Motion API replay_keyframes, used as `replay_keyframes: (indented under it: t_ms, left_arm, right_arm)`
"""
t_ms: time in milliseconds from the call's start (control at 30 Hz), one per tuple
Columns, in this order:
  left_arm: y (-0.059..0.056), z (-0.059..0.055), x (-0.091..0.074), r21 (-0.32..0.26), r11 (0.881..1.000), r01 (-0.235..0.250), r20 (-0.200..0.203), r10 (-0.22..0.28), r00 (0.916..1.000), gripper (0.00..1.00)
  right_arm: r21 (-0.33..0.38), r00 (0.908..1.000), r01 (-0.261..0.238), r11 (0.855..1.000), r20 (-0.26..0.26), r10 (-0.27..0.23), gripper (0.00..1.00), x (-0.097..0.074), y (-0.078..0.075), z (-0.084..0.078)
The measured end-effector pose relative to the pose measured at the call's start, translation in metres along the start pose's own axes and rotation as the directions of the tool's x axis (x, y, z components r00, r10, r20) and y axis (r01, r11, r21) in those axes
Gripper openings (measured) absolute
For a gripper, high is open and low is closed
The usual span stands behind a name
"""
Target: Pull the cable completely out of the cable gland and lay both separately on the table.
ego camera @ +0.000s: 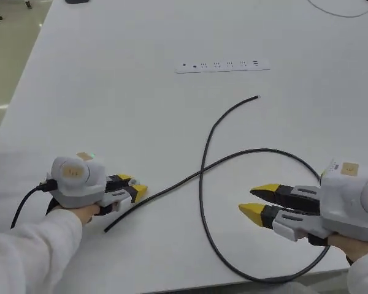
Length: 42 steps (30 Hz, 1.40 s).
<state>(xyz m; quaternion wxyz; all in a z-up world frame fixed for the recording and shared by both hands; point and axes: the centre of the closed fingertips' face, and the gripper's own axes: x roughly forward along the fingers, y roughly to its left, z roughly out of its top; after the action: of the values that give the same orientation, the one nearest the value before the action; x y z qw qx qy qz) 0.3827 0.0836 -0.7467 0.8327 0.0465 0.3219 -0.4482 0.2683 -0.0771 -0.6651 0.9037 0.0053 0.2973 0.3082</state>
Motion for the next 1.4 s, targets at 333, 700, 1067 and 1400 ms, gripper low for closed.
replay_keyframes:
  t_ms: [333,700,1067,1400]
  left_arm:
    - [-0.006,0.019,-0.038,-0.001,0.999,-0.054,0.055,0.054,0.997,0.33]
    - [-0.018,0.048,-0.134,-0.083,0.996,-0.035,0.144,0.046,0.9885,0.66]
    - [-0.027,0.043,-0.22,-0.23,0.97,-0.083,0.234,0.138,0.9625,0.68]
    - [-0.039,0.033,-0.254,-0.247,0.961,-0.122,0.254,0.186,0.9492,0.68]
  right_arm:
    - [0.008,0.9998,-0.002,1.0,0.021,0.001,0.25,-0.009,0.003,0.008]
    - [0.119,0.9994,0.028,0.992,-0.022,-0.026,0.43,-0.051,-0.001,-0.006]
    - [0.223,0.9907,0.127,0.966,-0.077,-0.112,0.56,-0.103,-0.01,-0.034]
    - [0.285,0.9878,0.154,0.946,-0.066,-0.141,0.51,-0.114,-0.001,-0.036]
